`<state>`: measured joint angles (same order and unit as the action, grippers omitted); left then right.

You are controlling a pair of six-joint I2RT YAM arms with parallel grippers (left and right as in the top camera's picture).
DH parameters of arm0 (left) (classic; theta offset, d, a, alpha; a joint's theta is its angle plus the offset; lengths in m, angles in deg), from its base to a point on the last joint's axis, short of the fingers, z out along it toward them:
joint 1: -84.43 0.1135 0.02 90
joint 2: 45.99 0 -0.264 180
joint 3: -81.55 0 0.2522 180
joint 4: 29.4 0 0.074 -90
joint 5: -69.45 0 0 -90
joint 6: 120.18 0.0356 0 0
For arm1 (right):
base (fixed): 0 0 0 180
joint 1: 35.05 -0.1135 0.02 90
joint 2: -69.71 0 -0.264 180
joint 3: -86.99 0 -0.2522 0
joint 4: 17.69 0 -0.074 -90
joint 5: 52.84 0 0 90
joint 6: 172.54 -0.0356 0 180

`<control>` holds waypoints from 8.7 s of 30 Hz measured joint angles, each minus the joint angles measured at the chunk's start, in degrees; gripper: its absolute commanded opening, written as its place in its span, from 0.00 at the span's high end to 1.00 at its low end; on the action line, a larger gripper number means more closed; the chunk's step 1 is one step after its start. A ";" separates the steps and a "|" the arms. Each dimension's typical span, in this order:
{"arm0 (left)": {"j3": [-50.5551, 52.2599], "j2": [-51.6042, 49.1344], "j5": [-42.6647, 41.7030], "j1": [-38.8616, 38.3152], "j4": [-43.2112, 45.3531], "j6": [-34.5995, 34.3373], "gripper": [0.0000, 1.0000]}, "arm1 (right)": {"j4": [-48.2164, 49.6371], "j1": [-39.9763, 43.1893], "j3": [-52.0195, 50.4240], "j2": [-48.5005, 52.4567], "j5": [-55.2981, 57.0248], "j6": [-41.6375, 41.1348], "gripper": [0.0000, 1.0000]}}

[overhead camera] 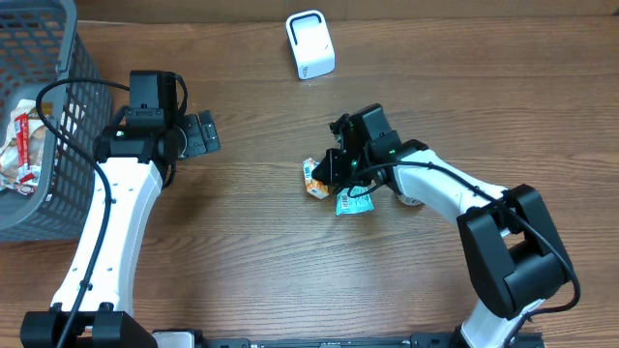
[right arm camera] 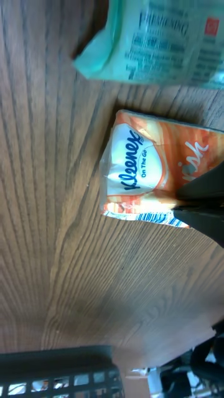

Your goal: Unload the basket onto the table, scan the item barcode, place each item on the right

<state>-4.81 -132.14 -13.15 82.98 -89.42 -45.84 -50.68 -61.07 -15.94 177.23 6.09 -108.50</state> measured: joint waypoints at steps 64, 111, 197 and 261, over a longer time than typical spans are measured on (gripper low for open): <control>0.02 0.00 -0.02 0.00 0.00 0.00 0.00 | -8.79 0.44 2.16 -13.18 7.98 0.50 0.00; -39.21 -0.07 3.19 26.36 0.98 16.83 0.00 | -8.83 0.48 2.16 -13.18 8.13 0.50 0.00; -44.96 -2.03 -2.19 16.46 -23.96 14.93 0.95 | -8.83 0.48 2.16 -13.18 8.13 0.52 0.00; -12.15 -5.90 -3.02 -9.81 -6.51 3.61 0.00 | -8.83 0.50 2.16 -13.18 8.13 0.50 0.00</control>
<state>-16.96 -138.05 -16.17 73.17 -95.94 -42.23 -59.51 -60.57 -13.78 164.05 14.22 -108.00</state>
